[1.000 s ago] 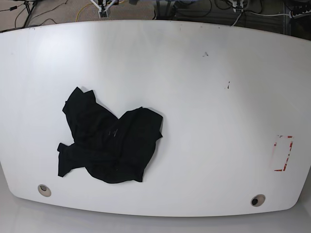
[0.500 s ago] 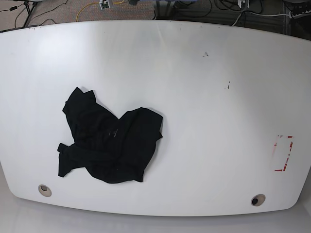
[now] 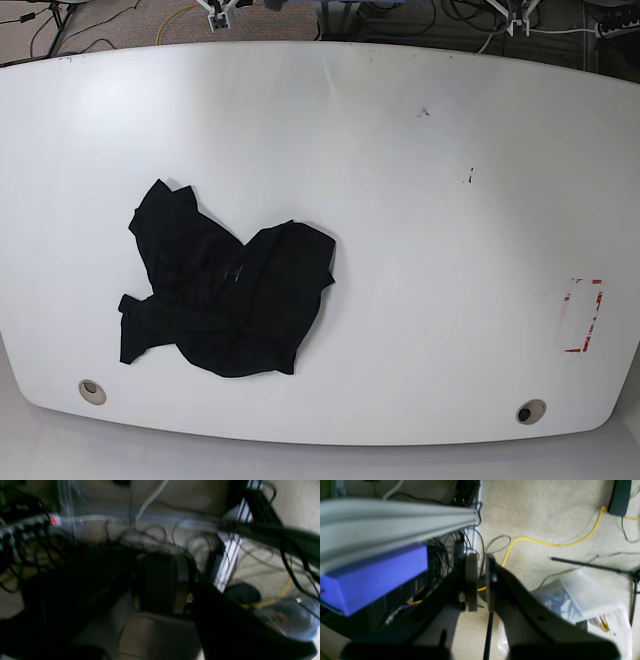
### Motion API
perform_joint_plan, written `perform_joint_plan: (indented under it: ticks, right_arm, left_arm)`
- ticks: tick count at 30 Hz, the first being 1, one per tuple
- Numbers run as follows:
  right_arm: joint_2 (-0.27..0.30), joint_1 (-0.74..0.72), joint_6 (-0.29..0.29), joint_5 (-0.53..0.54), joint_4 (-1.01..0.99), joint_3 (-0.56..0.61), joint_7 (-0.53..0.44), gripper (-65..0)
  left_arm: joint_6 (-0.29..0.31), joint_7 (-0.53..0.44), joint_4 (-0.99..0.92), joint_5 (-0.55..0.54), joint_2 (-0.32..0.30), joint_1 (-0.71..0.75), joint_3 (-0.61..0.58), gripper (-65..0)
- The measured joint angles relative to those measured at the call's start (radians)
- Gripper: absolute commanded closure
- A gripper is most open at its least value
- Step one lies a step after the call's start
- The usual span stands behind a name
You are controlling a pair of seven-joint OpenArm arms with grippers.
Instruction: Layout the t-shirt on the table in an organized manner, then fold the t-shirt properly
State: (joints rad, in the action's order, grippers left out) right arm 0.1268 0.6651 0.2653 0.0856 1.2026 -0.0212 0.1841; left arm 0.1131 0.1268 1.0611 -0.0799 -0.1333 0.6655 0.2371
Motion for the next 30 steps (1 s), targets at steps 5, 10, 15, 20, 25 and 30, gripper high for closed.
perform_joint_plan:
  ticks: [5,10,15,20,25,30]
  right_arm:
    - [0.0,-0.003,0.0,0.008,0.002,0.0,-0.008,-5.4]
    - [-0.001,0.022,-0.001,0.008,0.003,0.0,-0.011,-5.4]
    - [-0.002,0.063,0.0,0.008,0.002,0.0,-0.005,-4.1]
    - [-0.002,0.101,0.0,0.008,0.022,-0.002,-0.041,-1.1]
    - [-0.002,0.164,-0.002,0.009,0.103,-0.001,-0.052,-1.0]
    - [-0.002,0.233,-0.003,0.011,0.196,-0.006,-0.041,-1.0]
  left_arm:
    - [0.006,0.008,-0.008,0.0,0.004,0.005,0.0,-15.6]
    - [0.006,-0.003,-0.006,0.0,-0.002,0.005,0.001,-15.6]
    - [0.006,-0.007,0.001,0.0,-0.003,0.031,0.0,-15.4]
    - [0.04,-0.007,0.009,0.0,-0.002,0.066,0.0,-15.3]
    - [0.13,-0.045,0.084,-0.005,0.003,0.121,0.013,-15.3]
    - [0.142,-0.048,0.17,-0.003,0.036,0.174,0.069,-15.3]
